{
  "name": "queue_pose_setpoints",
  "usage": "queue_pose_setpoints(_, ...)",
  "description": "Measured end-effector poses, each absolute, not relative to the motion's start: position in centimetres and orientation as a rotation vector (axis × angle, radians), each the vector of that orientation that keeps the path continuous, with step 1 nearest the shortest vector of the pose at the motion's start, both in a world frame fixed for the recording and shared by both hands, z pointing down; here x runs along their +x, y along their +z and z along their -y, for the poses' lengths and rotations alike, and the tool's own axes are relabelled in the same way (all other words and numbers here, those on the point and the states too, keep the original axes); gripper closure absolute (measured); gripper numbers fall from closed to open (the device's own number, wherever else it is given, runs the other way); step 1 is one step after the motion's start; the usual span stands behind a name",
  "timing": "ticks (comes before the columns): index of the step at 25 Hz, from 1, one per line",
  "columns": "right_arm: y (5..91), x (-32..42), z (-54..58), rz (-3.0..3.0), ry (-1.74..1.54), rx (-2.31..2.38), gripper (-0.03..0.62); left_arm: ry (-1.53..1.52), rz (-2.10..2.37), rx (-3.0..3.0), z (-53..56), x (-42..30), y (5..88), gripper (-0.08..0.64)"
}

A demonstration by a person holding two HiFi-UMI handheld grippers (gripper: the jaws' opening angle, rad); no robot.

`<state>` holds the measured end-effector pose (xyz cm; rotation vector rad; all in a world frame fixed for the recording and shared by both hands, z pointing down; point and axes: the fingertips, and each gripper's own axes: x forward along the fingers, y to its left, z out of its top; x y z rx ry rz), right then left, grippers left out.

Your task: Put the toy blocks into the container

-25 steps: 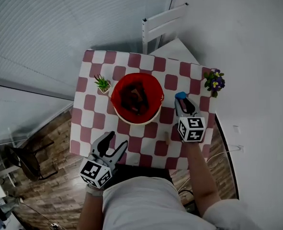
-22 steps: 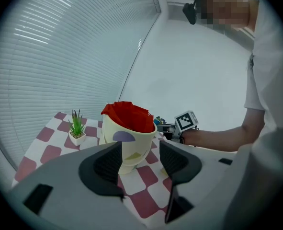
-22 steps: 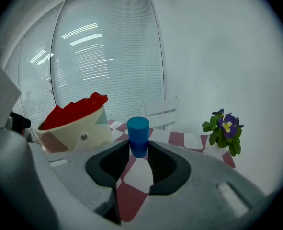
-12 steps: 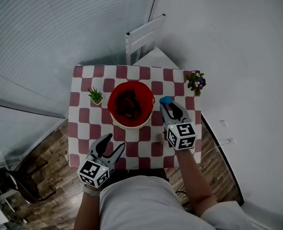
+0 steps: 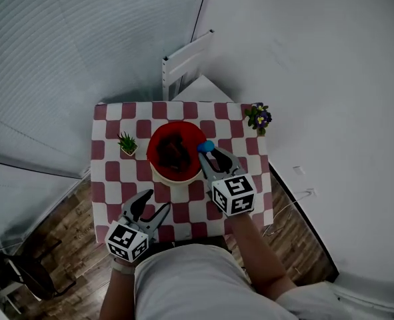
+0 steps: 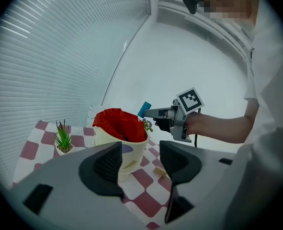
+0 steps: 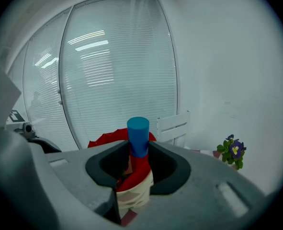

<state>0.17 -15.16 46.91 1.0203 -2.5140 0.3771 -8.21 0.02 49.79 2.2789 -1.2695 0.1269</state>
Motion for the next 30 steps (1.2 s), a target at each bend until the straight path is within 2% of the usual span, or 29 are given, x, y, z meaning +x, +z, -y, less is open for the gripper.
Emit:
queue_pose_setpoints(16,49.7,-7.2,12.8,2.406,0.355,0.793,0.465,0.117,1.212,2.283,-0.1,-11.2,50.8,0.328)
queue_pose_setpoints(30,51.7,-8.5,12.2,2.285,0.306,0.7,0.465,0.103,1.2,2.272,0.6,-11.7,51.5,0.328)
